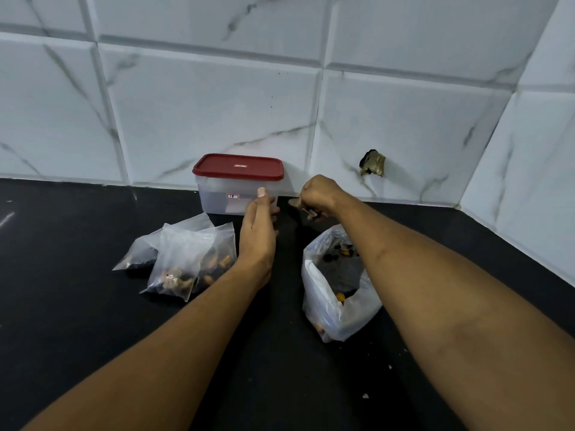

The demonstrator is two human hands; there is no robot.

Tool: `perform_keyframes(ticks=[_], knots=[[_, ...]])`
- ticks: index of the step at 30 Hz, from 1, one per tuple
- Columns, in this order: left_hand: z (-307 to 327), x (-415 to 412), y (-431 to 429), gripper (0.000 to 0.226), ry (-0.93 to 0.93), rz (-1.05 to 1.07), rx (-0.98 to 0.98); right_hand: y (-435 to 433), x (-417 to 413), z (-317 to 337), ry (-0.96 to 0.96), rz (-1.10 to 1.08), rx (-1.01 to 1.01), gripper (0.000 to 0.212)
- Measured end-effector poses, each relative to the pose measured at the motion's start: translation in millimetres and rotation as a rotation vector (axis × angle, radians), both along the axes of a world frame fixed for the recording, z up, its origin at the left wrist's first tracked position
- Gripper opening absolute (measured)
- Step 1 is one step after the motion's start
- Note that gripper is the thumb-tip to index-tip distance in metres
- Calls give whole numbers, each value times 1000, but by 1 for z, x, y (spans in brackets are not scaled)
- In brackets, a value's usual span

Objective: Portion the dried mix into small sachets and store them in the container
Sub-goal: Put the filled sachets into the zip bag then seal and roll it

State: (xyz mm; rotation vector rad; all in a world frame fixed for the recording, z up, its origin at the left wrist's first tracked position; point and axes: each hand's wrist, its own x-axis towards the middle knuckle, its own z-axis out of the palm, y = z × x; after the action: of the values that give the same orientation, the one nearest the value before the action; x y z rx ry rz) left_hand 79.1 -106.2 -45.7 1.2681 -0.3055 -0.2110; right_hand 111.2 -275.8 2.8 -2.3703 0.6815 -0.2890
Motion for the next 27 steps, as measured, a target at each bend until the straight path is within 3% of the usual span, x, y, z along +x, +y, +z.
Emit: perform_keyframes(ticks=[12, 23, 27], knots=[[-4, 2, -1, 28, -41, -15, -41, 5, 20, -8, 127, 53, -212, 20], [-7, 5, -2, 27, -48, -25, -29, -10, 34, -9, 88, 54, -58, 8], [-8, 6, -2, 27, -58, -21, -26, -17, 37, -13, 97, 59, -10, 13]])
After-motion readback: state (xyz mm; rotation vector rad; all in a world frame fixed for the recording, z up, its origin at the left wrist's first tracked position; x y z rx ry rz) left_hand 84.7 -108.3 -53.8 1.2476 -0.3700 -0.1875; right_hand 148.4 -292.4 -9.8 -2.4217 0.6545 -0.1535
